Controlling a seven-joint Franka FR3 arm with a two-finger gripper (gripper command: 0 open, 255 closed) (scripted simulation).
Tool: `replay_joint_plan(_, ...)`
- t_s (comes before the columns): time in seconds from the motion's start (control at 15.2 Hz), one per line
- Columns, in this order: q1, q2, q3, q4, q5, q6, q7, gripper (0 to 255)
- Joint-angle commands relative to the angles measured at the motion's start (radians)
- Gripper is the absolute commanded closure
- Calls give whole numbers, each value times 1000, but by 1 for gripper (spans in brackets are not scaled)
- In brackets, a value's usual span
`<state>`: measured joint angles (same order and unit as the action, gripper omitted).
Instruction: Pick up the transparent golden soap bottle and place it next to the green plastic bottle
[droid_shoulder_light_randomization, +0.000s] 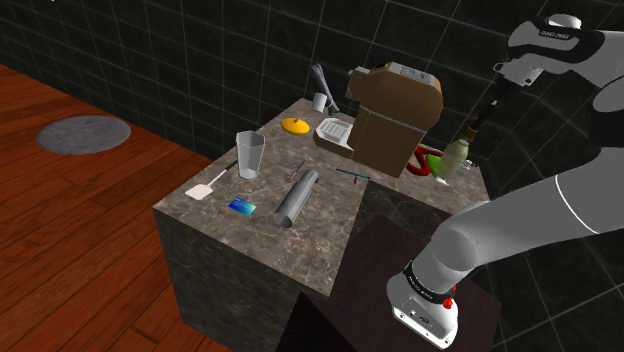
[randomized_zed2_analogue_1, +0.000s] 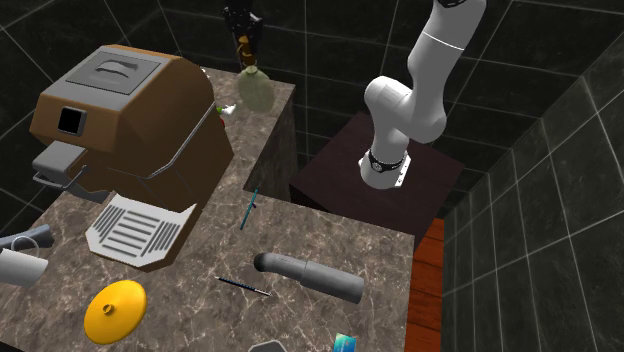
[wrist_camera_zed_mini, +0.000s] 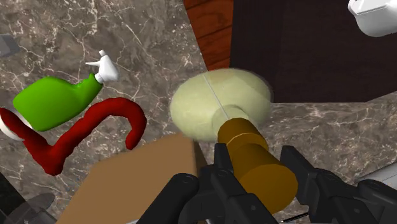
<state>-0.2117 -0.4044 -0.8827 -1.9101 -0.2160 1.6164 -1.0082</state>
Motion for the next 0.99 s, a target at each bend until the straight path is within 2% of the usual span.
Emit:
replay_joint_plan(0.0,13,45,-71,24,15,23,-65,255)
replay_joint_plan(0.2,46,132,-197,65,62,55,-172,255)
replay_joint_plan(0.33,82,216,-308,99,123,76,-262,255)
replay_joint_plan(0.4,105,277,-377,117,174,85,-320,255)
replay_joint_plan(0.46,125,369,-461,139,258,90,-402,255)
replay_joint_plan(0.53,96,514,-524,164,396,80,-520,255)
replay_joint_plan(0.59,1,661,-528,202,534,54,-637,255)
replay_joint_plan(0.66,-40,609,-455,185,484,81,-602,255)
replay_joint_plan(0.92,-37,617,-453,135,494,132,-612,255)
